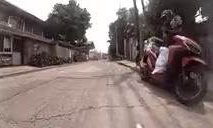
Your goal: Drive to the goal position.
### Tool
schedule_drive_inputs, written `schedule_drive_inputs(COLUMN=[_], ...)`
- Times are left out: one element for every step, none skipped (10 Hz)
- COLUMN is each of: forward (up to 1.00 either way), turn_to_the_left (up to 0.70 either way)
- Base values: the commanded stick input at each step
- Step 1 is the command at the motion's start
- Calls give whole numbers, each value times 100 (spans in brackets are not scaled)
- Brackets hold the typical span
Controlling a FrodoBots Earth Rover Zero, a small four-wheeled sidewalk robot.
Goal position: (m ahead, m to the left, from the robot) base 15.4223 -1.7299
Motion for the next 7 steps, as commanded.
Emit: schedule_drive_inputs(forward=[100,100,100,100,100,100,100], turn_to_the_left=[0,0,0,0,0,0,0])
